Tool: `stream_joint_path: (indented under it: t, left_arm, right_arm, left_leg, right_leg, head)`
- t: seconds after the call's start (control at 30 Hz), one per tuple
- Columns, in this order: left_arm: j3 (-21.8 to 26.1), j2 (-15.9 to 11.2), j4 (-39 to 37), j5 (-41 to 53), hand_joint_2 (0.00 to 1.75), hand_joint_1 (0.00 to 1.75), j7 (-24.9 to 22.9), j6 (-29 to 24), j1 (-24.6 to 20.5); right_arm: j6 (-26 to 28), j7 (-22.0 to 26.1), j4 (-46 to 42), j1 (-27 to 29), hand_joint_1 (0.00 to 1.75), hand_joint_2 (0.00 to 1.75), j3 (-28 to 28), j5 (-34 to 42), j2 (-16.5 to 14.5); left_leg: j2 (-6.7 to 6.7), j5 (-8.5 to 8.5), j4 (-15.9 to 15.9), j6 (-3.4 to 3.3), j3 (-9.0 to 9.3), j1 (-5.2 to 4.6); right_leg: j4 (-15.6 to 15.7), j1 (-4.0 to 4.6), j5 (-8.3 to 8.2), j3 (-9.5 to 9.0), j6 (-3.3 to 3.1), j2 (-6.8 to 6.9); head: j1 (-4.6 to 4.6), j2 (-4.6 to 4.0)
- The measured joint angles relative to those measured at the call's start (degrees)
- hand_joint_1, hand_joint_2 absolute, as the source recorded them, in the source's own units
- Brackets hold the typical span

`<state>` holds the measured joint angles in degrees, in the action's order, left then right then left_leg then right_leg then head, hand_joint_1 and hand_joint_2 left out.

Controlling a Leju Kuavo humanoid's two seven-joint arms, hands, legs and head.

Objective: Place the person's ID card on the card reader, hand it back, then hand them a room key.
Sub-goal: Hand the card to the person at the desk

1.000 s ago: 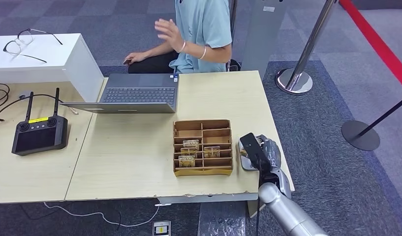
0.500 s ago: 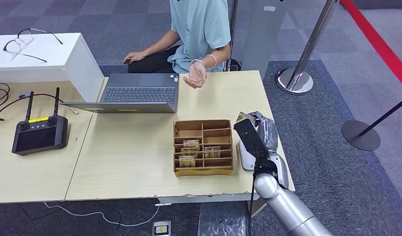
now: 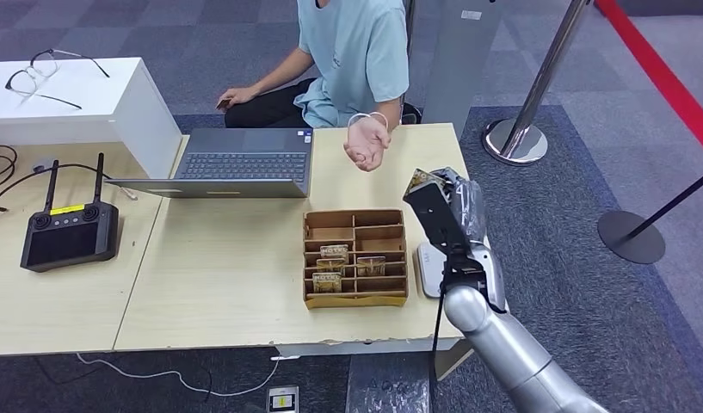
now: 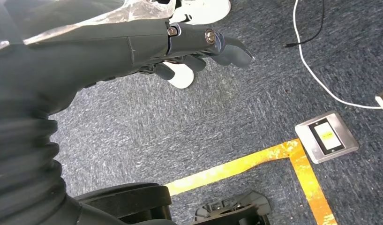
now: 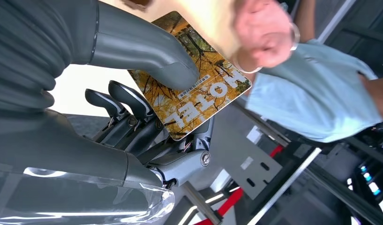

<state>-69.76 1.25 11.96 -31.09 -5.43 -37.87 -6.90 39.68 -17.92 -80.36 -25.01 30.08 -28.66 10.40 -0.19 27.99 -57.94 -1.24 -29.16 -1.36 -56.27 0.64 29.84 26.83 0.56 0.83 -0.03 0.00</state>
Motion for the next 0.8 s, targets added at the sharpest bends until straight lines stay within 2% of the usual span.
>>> stream_joint_path:
  t: [0.4, 0.8]
  left_arm:
    - [-0.84, -0.02, 0.01, 0.64, 1.75, 0.00, -0.68, 0.37, -0.63]
    - [-0.88, -0.04, 0.00, 0.06, 1.75, 0.00, -0.66, 0.11, -0.75]
  right_arm:
    - [-3.41, -1.97, 4.64, -10.38, 1.75, 1.75, 5.76, 0.37, -0.15]
    - [-5.69, -2.97, 10.44, -14.08, 1.75, 1.75, 9.95, -1.49, -0.98]
  left_leg:
    - [-0.01, 0.00, 0.00, 0.00, -0.07, 0.00]
    - [-0.03, 0.00, 0.00, 0.00, -0.14, 0.00]
  right_leg:
    - [-0.03, 0.00, 0.00, 0.06, 0.00, 0.00]
    - [-0.03, 0.00, 0.00, 0.11, 0.00, 0.01]
  head:
    - [0.00, 0.00]
    - [0.00, 0.00]
